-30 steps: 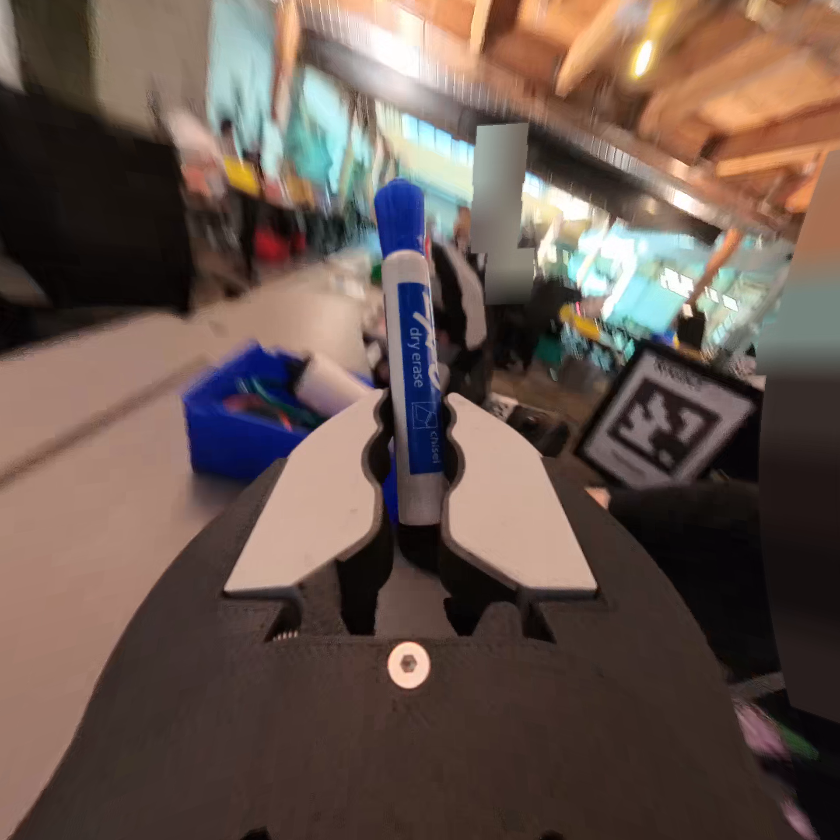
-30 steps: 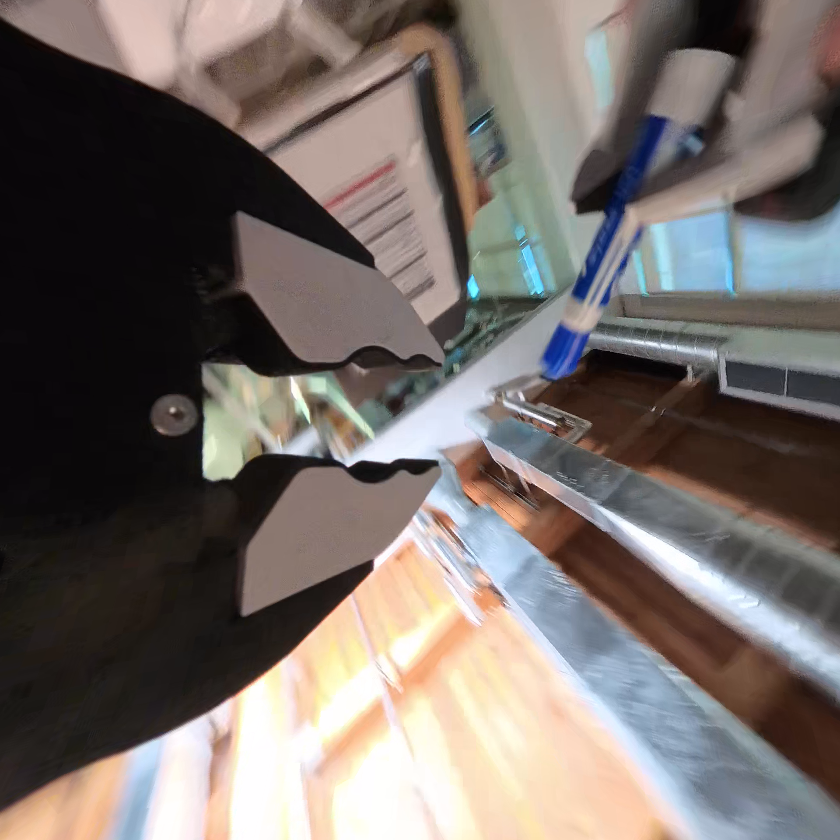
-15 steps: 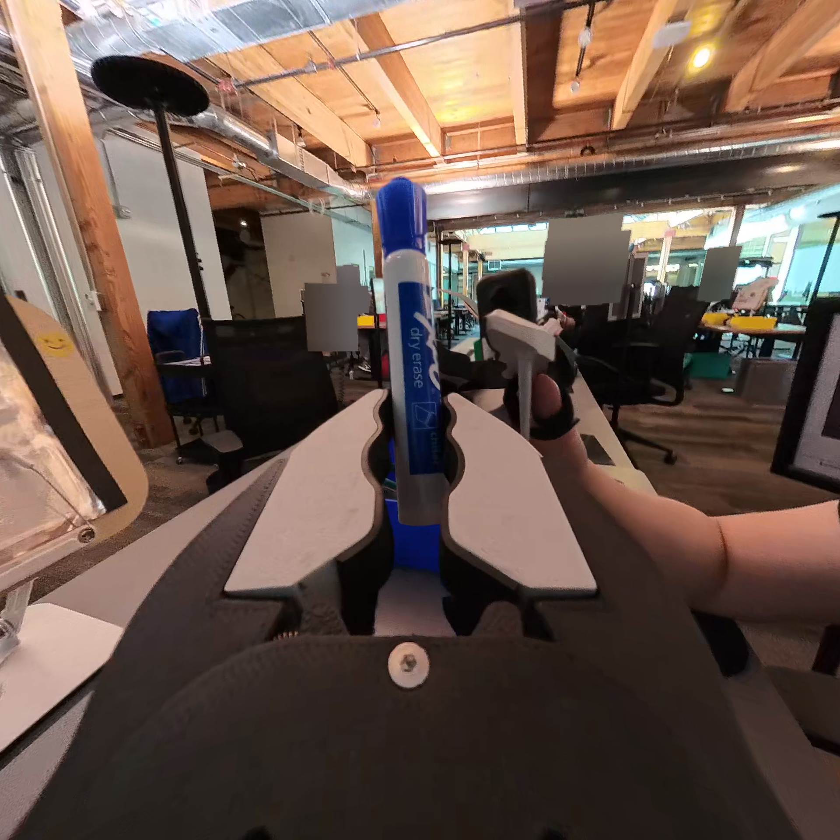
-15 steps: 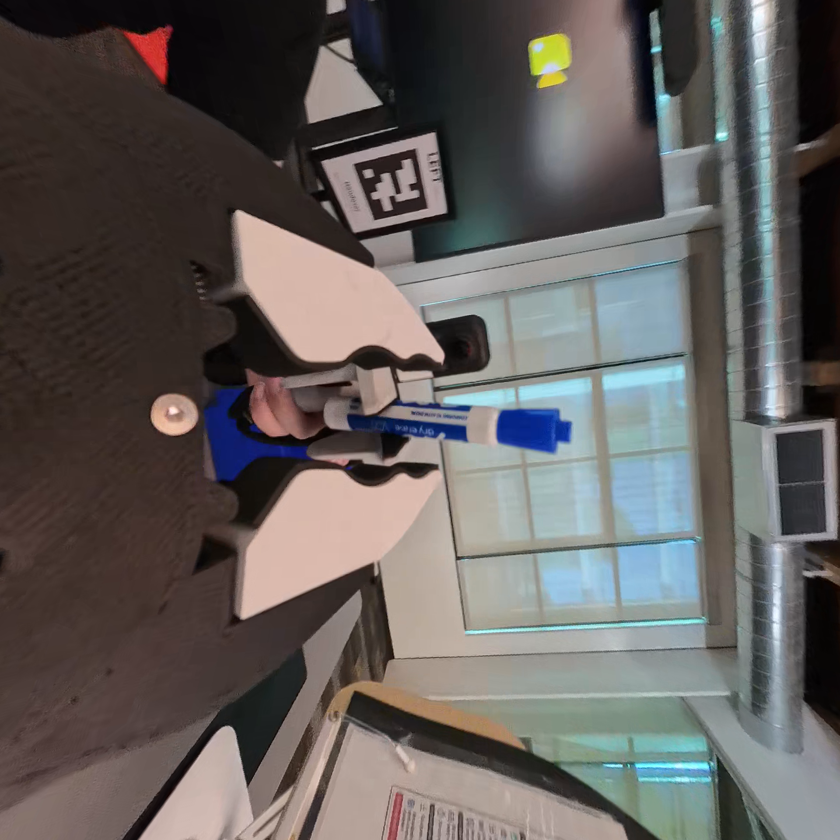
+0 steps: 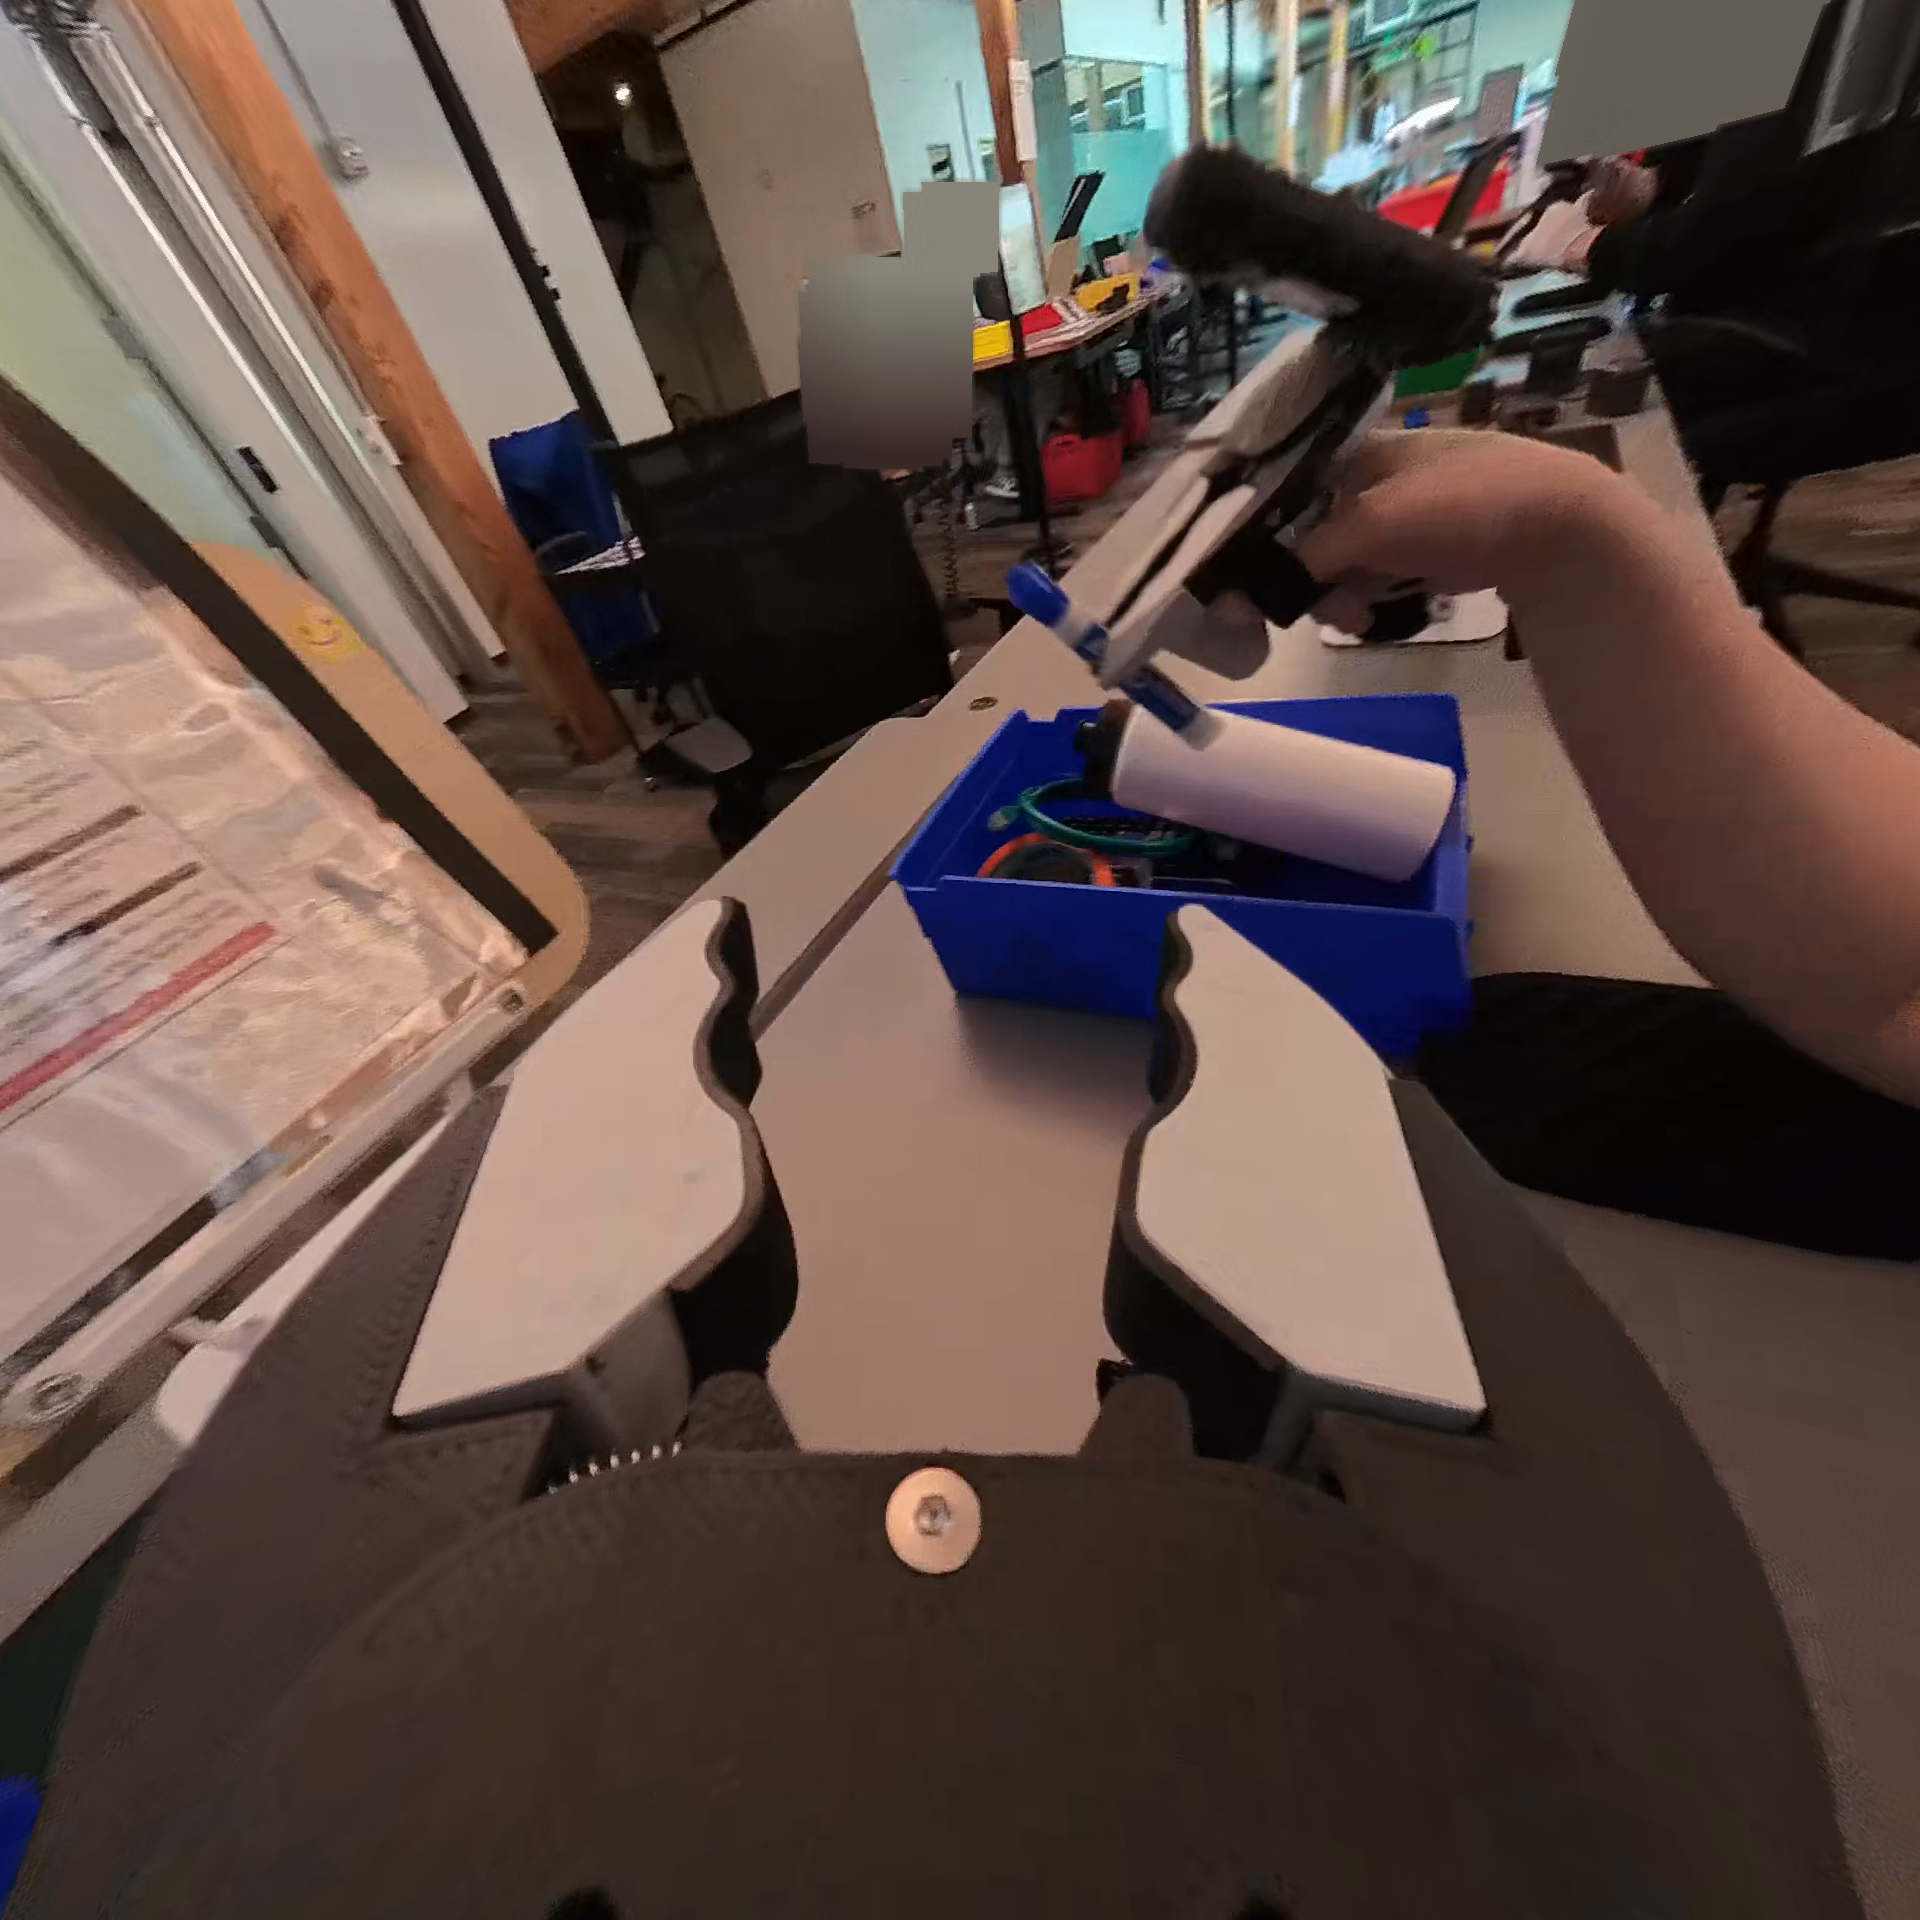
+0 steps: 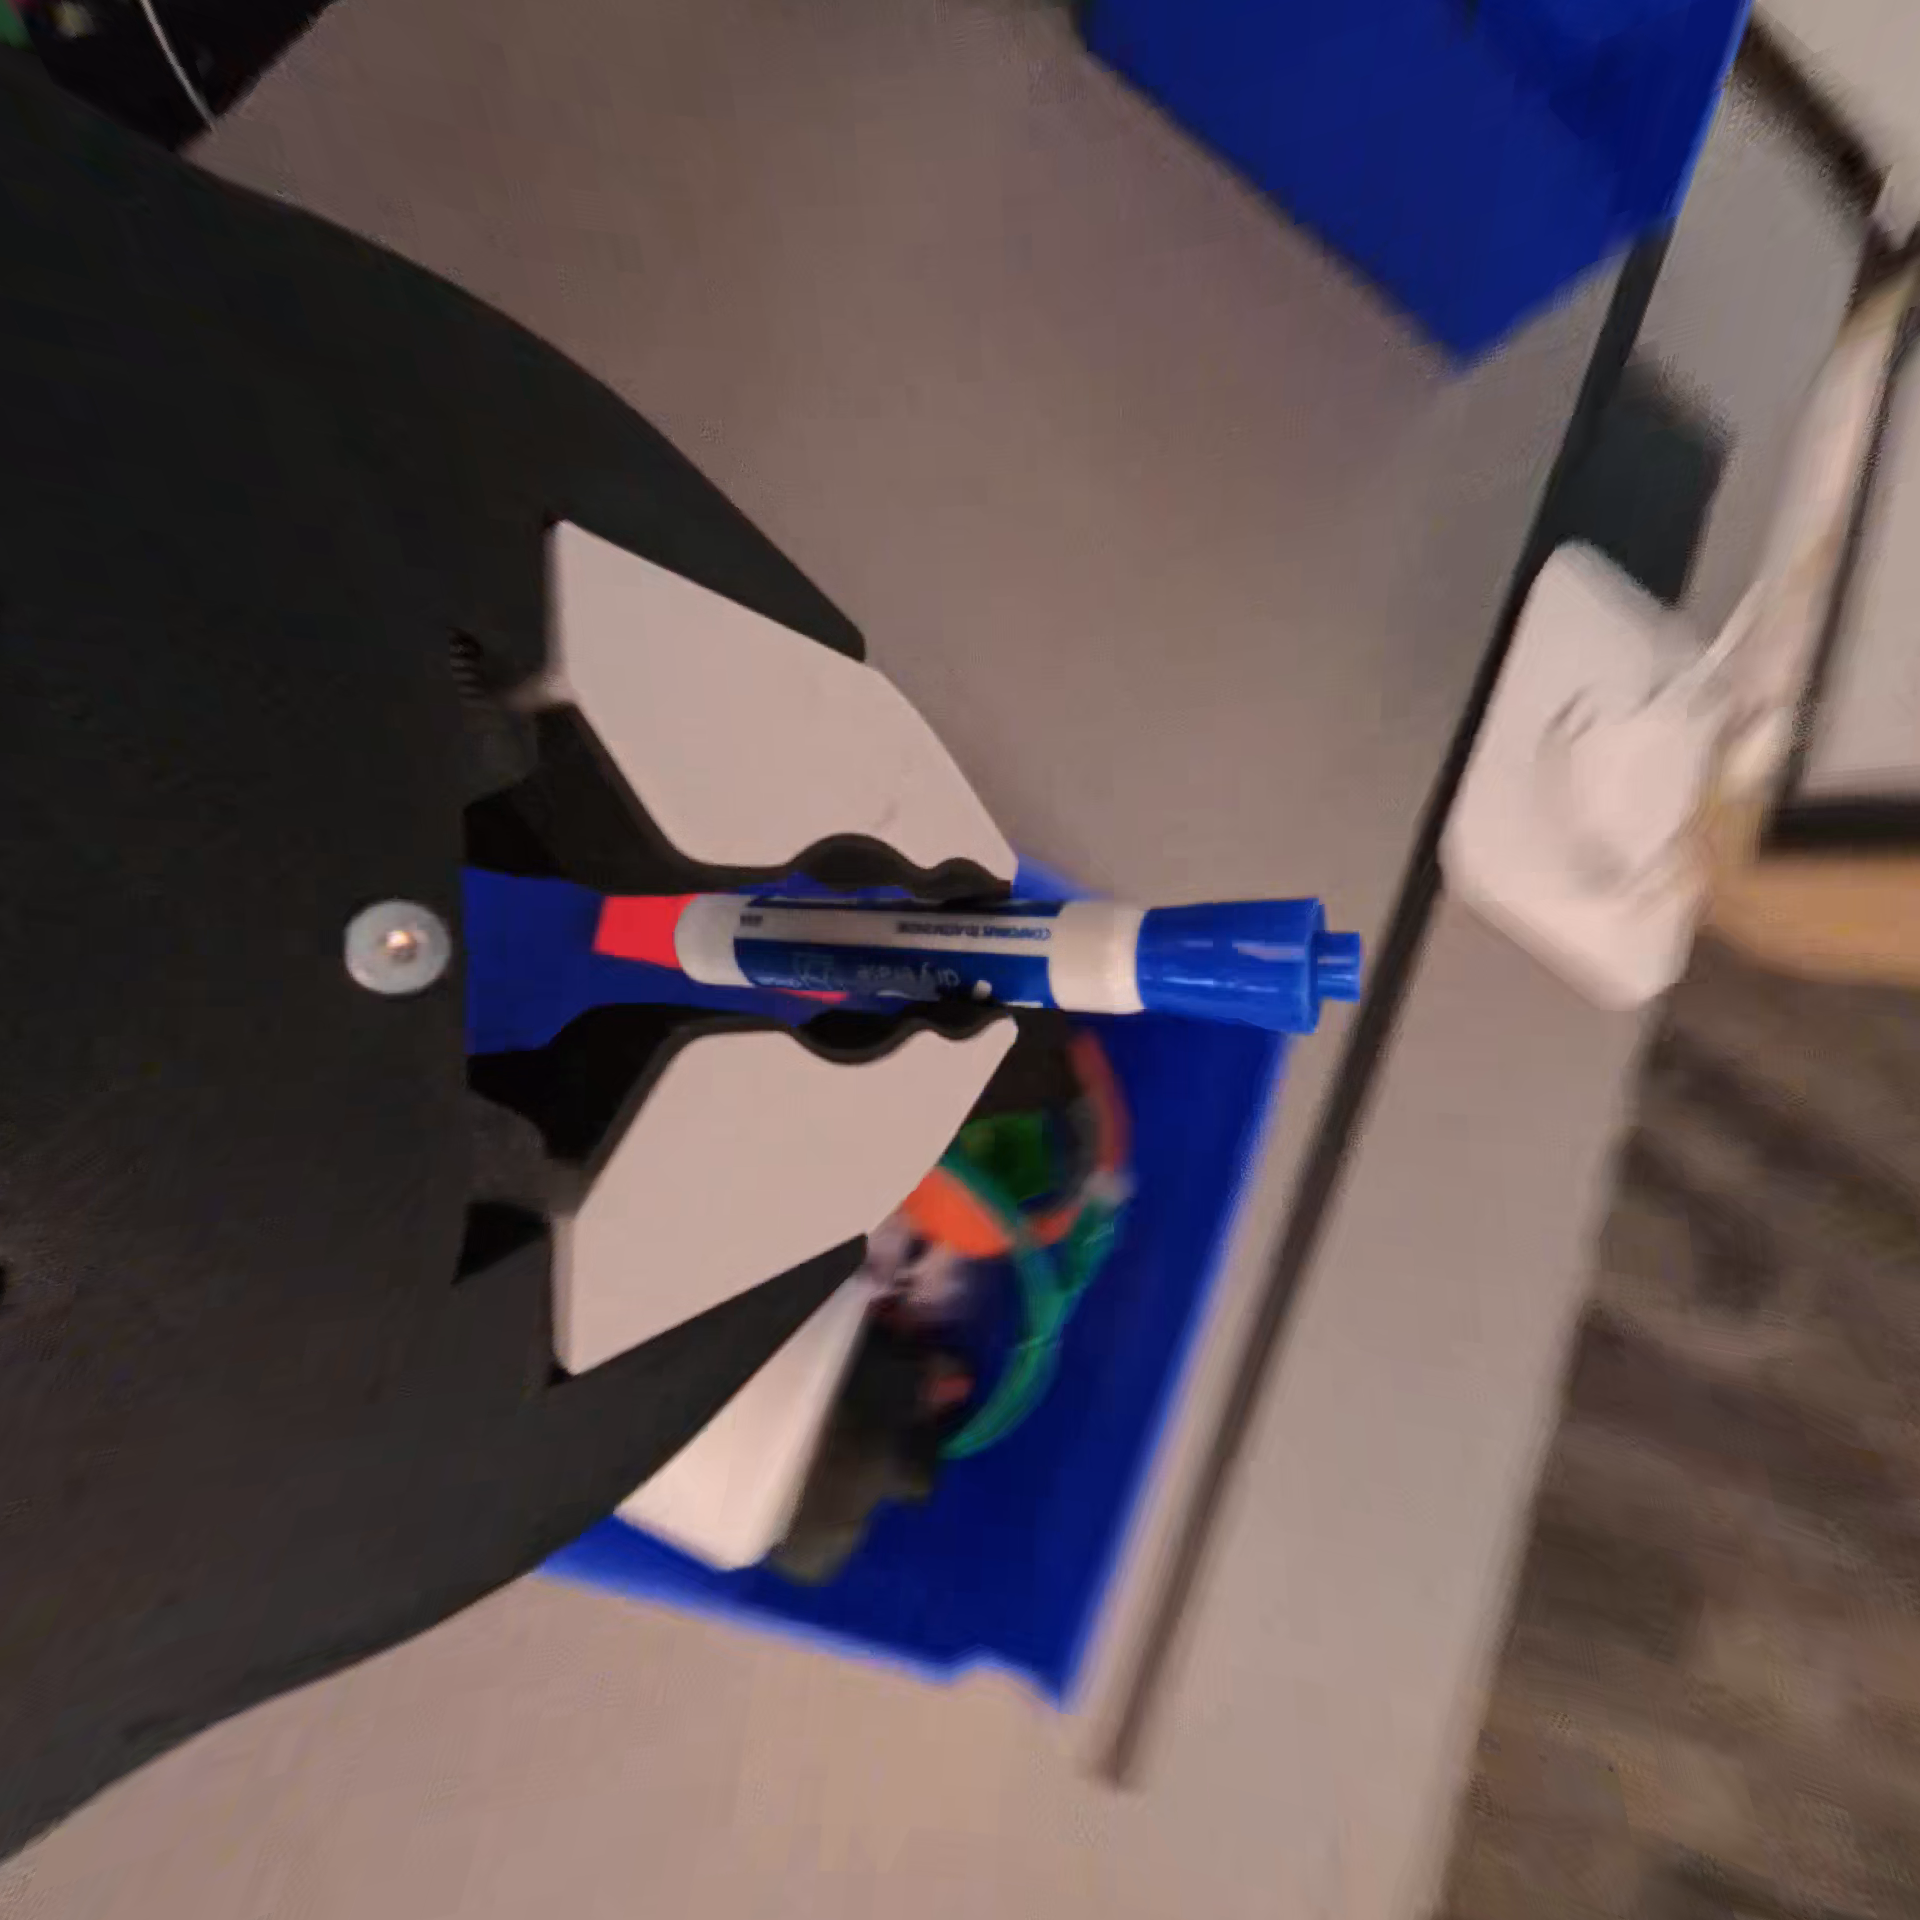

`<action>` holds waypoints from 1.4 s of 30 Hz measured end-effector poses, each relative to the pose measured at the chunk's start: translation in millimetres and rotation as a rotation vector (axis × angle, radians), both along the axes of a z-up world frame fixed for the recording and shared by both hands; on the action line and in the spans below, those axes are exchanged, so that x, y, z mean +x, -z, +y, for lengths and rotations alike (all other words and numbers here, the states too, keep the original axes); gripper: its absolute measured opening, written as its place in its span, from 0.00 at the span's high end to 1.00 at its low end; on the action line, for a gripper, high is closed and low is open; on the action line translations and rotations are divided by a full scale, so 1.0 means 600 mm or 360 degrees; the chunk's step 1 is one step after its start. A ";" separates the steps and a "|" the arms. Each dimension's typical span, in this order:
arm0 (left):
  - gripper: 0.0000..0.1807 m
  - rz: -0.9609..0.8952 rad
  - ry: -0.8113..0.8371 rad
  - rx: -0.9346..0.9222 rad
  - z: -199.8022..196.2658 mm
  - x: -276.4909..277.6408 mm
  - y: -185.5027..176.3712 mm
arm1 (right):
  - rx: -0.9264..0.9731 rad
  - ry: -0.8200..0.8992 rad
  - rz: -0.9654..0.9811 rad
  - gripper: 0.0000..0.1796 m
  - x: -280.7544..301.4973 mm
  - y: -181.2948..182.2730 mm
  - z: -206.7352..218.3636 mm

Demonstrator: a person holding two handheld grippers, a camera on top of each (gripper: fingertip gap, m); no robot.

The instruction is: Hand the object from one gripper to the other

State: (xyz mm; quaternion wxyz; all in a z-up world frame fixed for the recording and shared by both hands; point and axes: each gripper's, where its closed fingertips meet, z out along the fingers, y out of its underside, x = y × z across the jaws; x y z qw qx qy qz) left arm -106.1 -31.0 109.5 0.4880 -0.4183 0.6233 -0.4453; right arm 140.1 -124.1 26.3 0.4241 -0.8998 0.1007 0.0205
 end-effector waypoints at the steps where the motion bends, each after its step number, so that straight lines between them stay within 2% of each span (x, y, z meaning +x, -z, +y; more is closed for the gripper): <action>1: 0.59 0.0021 -0.0031 0.0011 0.008 -0.004 -0.001 | -0.0117 0.0085 0.0098 0.89 0.024 0.033 -0.012; 5: 0.61 0.0073 -0.0106 0.0033 0.029 -0.019 -0.005 | -0.0340 0.0148 0.0375 0.89 0.049 0.126 -0.002; 8: 0.62 0.0061 -0.0120 0.0017 0.034 -0.025 -0.011 | -0.0558 0.0198 0.0371 0.89 0.055 0.169 -0.010; 11: 0.63 0.0074 -0.0120 0.0019 0.033 -0.026 -0.011 | -0.0621 0.0288 0.0360 0.88 0.064 0.177 -0.019; 14: 0.63 0.0139 -0.0128 0.0037 0.032 -0.026 -0.002 | -0.0735 0.0360 0.0213 0.88 0.073 0.174 -0.029; 17: 0.62 0.0180 -0.0221 0.0110 0.048 -0.036 -0.004 | -0.0761 0.0397 0.0087 0.81 0.074 0.147 -0.040; 20: 0.61 0.0159 -0.0393 0.0170 0.084 -0.068 -0.026 | -0.0582 0.0358 -0.0034 0.80 0.053 0.086 -0.034; 23: 0.61 0.0199 -0.0727 0.0171 0.160 -0.125 -0.040 | -0.0313 0.0267 -0.0192 0.80 0.018 0.008 -0.023; 24: 0.65 0.0254 -0.0911 0.0117 0.200 -0.154 -0.034 | -0.0208 0.0233 -0.0250 0.80 0.004 -0.019 -0.018; 25: 0.71 0.0361 -0.1101 0.0017 0.242 -0.187 -0.017 | -0.0103 0.0197 -0.0305 0.80 -0.010 -0.046 -0.014; 27: 0.72 0.0661 -0.1364 -0.0201 0.310 -0.251 0.039 | 0.0103 0.0130 -0.0410 0.80 -0.039 -0.095 -0.008; 30: 0.71 0.1035 -0.1506 -0.0479 0.376 -0.319 0.132 | 0.0322 0.0063 -0.0533 0.80 -0.073 -0.146 -0.005; 33: 0.73 0.1405 -0.1477 -0.0762 0.401 -0.351 0.227 | 0.0362 0.0032 -0.0609 0.80 -0.089 -0.158 -0.006; 35: 0.73 0.1574 -0.1443 -0.0829 0.419 -0.354 0.280 | 0.0324 0.0021 -0.0627 0.80 -0.090 -0.151 -0.005; 39: 0.75 0.1679 -0.1423 -0.0924 0.456 -0.336 0.359 | 0.0229 0.0059 -0.0644 0.80 -0.075 -0.132 0.001; 42: 0.78 0.1766 -0.1270 -0.1134 0.436 -0.314 0.395 | 0.0162 0.0067 -0.0662 0.80 -0.067 -0.118 0.004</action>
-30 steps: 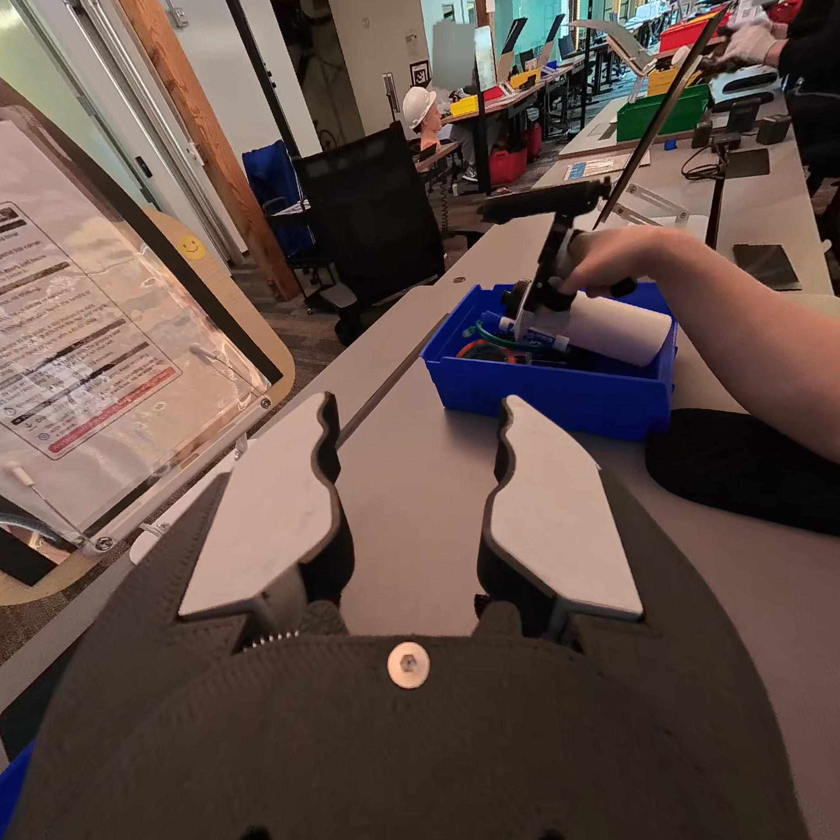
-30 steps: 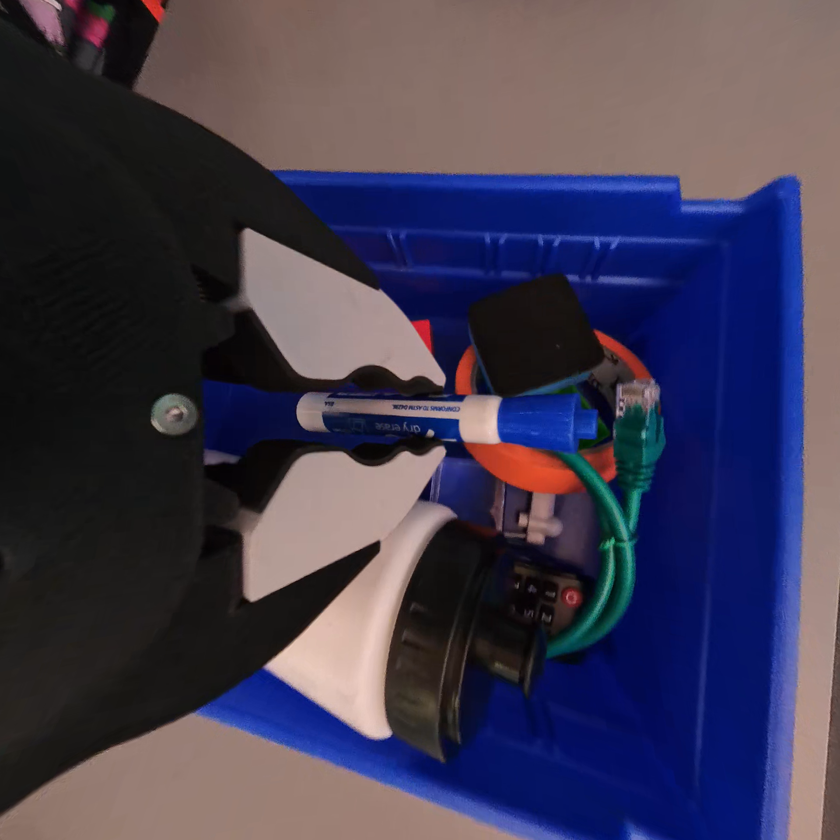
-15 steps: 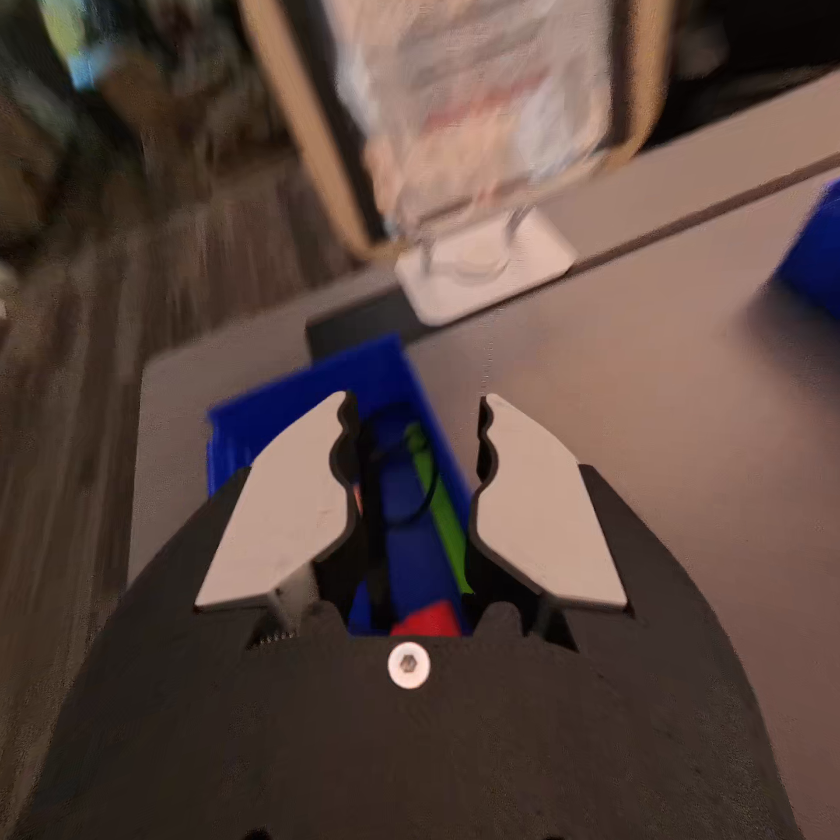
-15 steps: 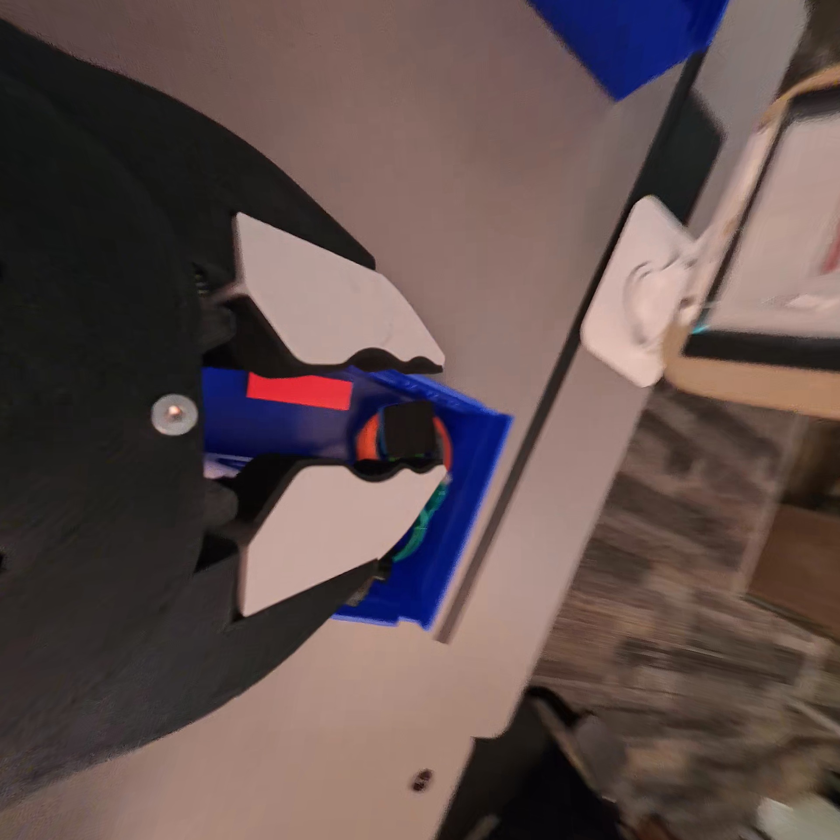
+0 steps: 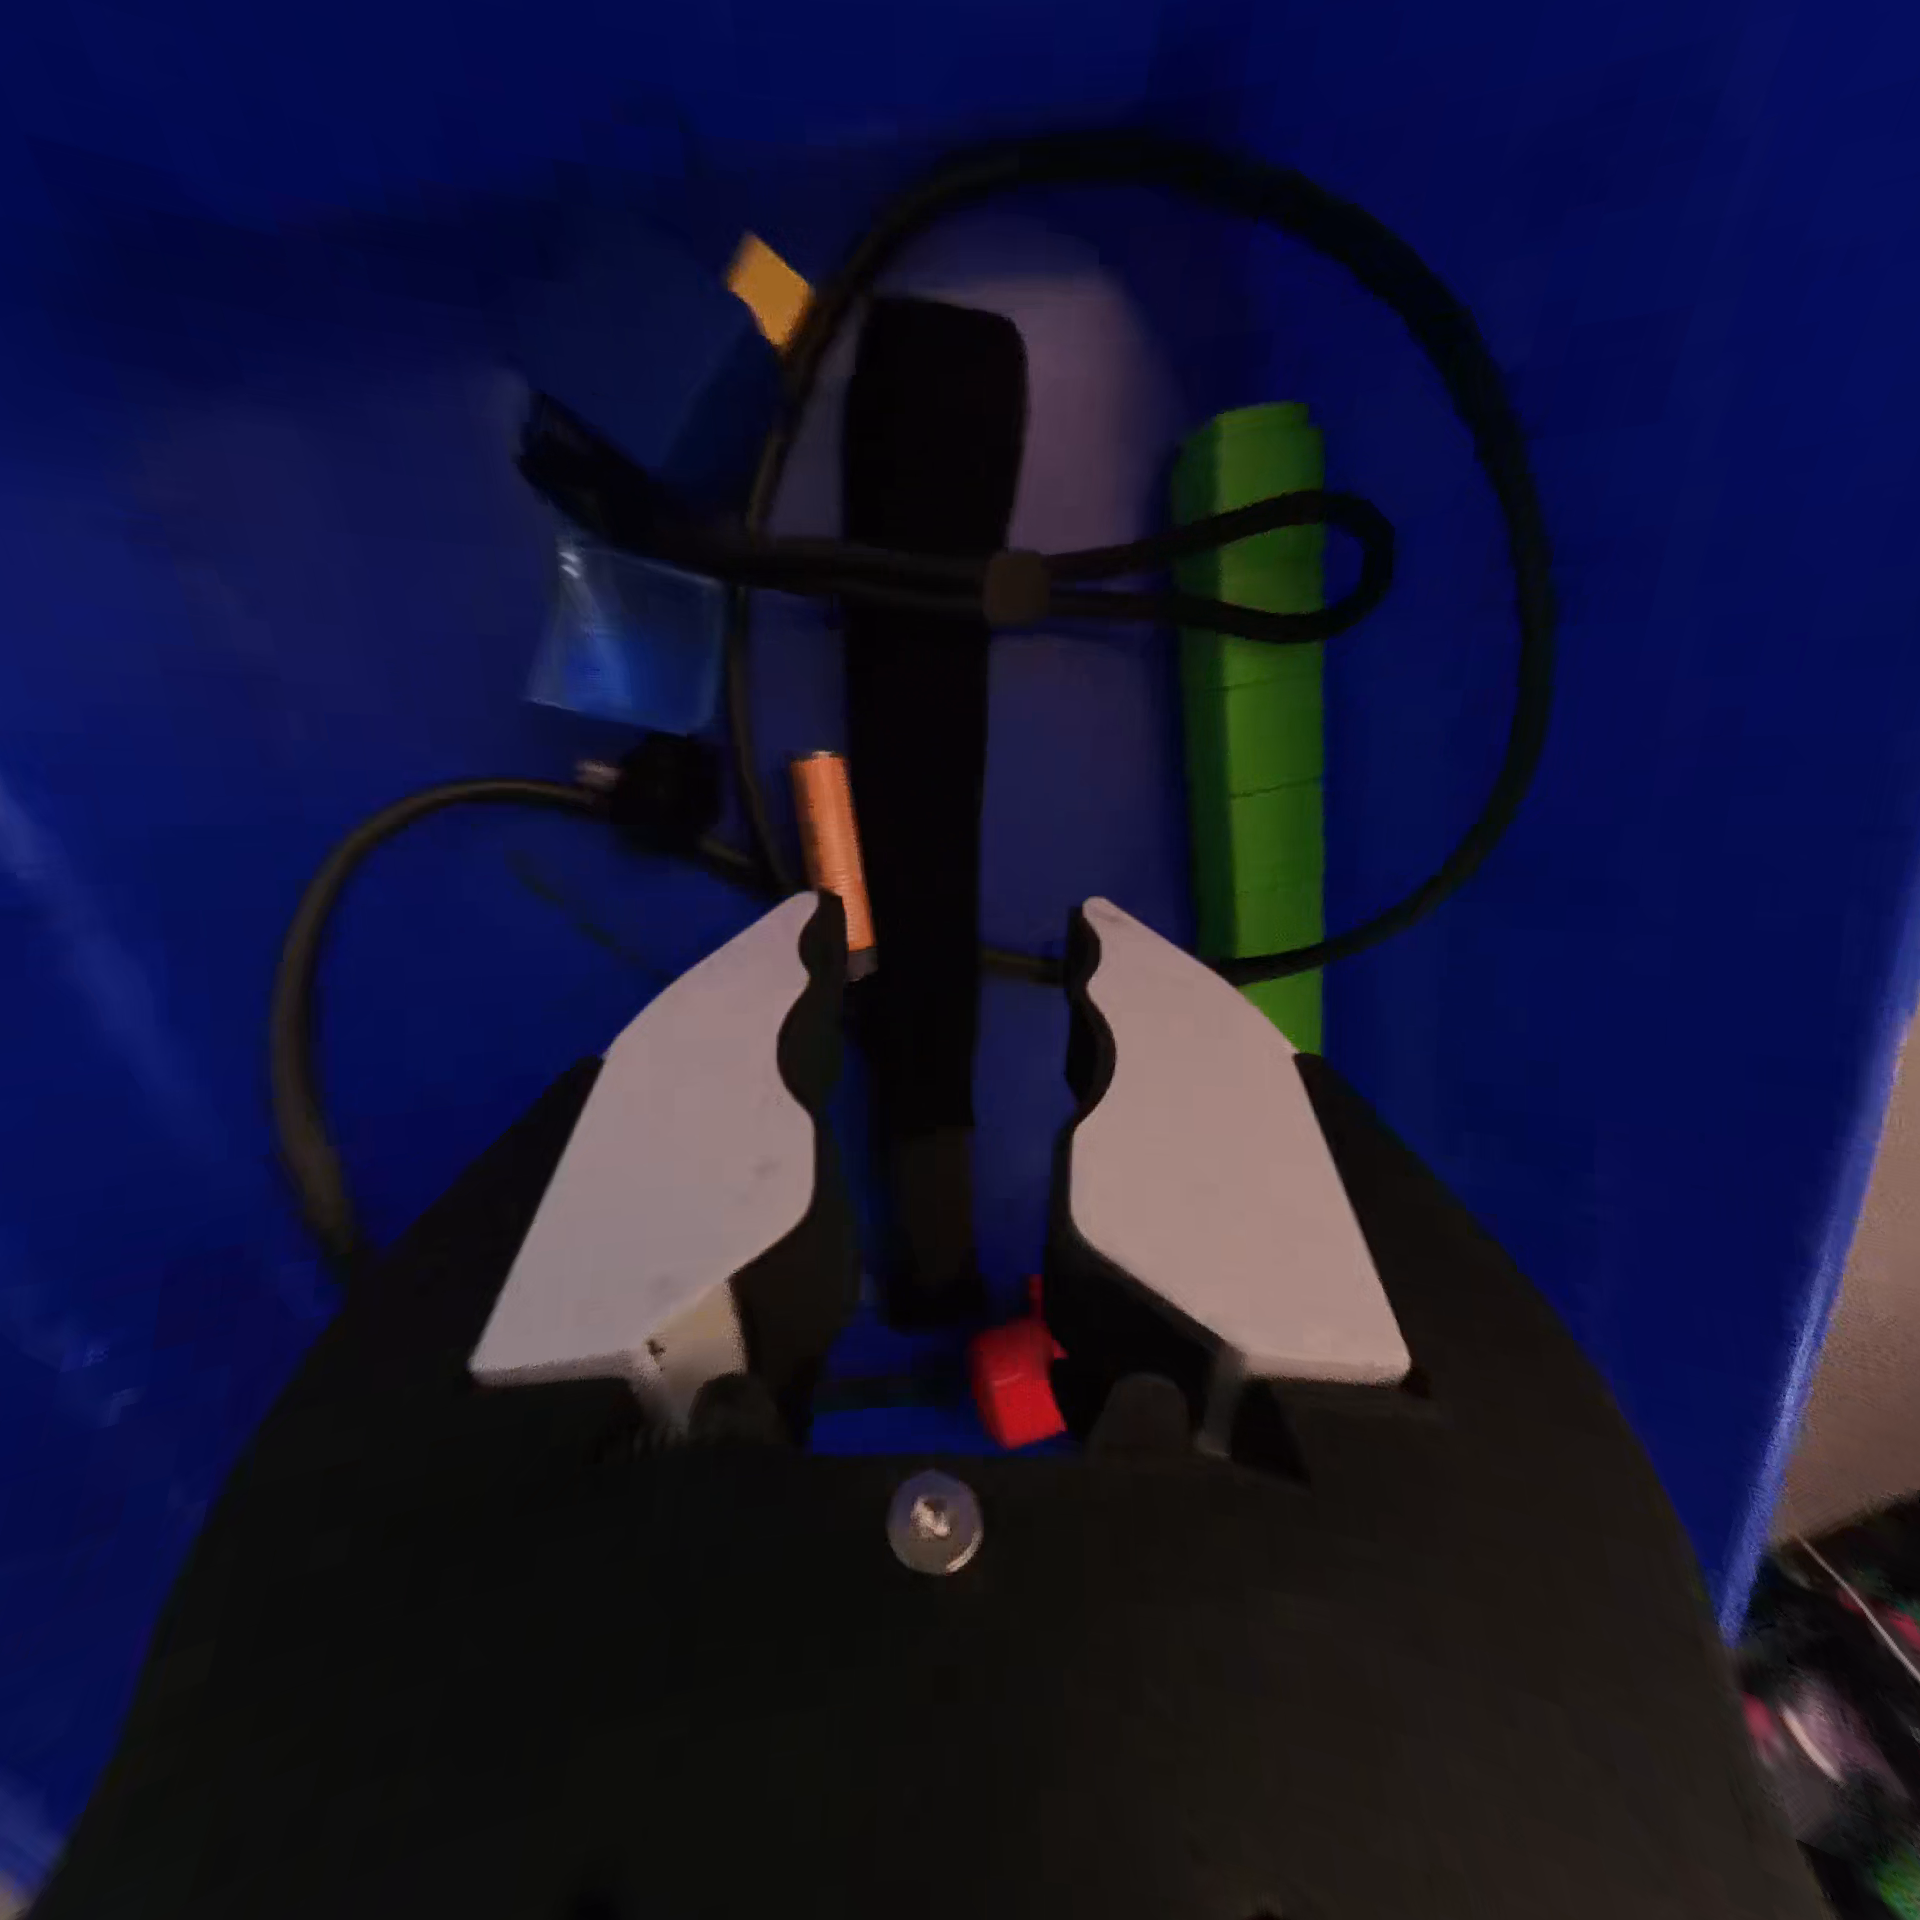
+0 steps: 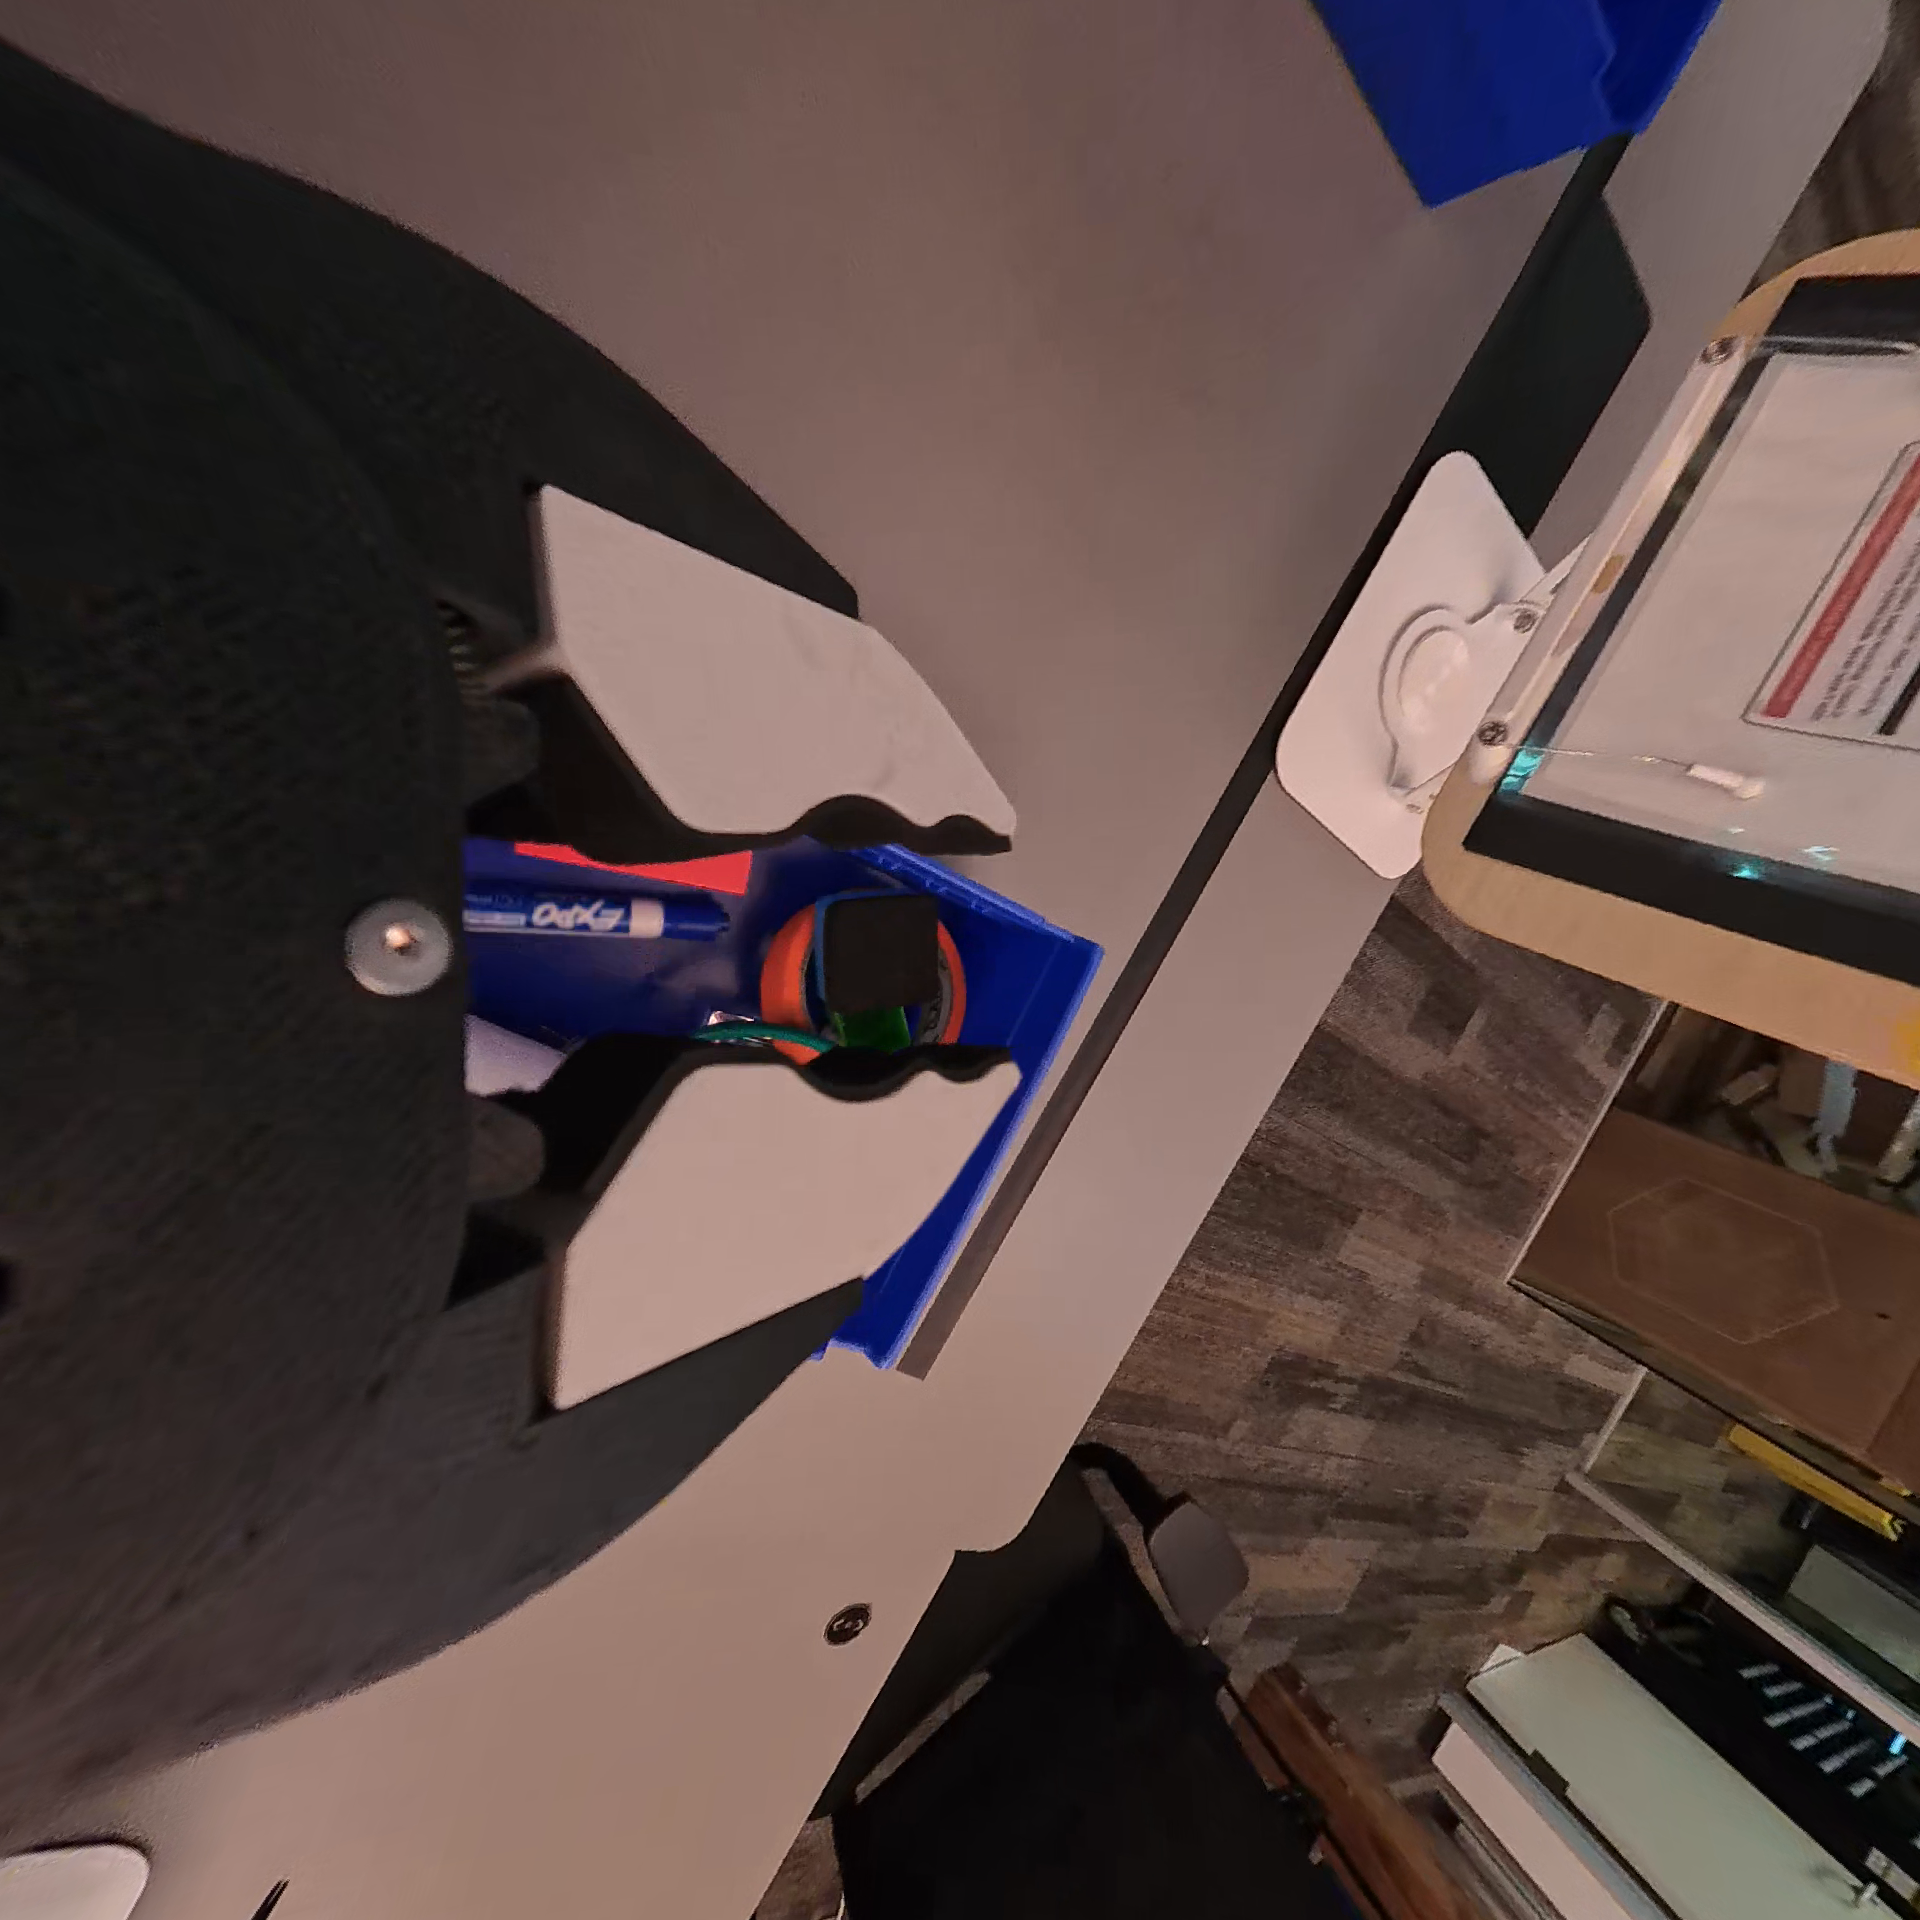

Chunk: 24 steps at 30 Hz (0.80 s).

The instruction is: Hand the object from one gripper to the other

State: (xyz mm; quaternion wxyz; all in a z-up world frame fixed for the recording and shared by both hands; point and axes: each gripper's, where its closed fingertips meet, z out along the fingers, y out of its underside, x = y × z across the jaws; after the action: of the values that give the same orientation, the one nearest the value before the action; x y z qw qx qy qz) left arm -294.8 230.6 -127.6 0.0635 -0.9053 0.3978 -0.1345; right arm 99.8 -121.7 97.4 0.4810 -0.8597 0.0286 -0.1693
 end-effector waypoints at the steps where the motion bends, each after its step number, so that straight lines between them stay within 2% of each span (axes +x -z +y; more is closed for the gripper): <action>1: 0.78 0.0022 0.0017 0.0015 0.002 0.001 0.004 | -0.0014 -0.0002 0.0000 0.80 0.001 0.003 0.001; 2: 0.80 0.0050 0.0027 0.0086 0.010 0.002 0.004 | -0.0024 -0.0006 0.0000 0.80 0.001 0.005 0.003; 8: 0.72 0.0242 0.0137 0.0342 0.035 0.013 0.013 | -0.0067 -0.0015 -0.0016 0.80 0.000 0.013 0.005; 11: 0.76 0.0323 0.0227 0.0618 0.063 0.024 0.001 | -0.0089 -0.0027 -0.0031 0.80 -0.002 0.016 0.005; 15: 0.75 0.0387 0.0526 0.0967 0.082 0.040 -0.016 | -0.0098 -0.0031 -0.0044 0.80 -0.001 0.017 0.004; 19: 0.72 0.0389 0.0847 0.1181 0.078 0.054 -0.015 | -0.0109 -0.0036 -0.0041 0.80 0.000 0.019 0.004; 22: 0.79 0.0312 0.0979 0.1208 0.066 0.070 -0.003 | -0.0116 -0.0041 -0.0033 0.80 0.001 0.022 0.004; 24: 0.86 0.0361 0.1003 0.1179 0.067 0.065 0.011 | -0.0119 -0.0038 -0.0027 0.80 0.002 0.023 0.004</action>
State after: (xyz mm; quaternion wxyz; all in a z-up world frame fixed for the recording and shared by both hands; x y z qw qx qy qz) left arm -255.8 270.8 -133.9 0.2933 -0.6668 0.6774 0.1024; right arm 101.1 -119.4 83.6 0.4507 -0.8759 0.0077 -0.1718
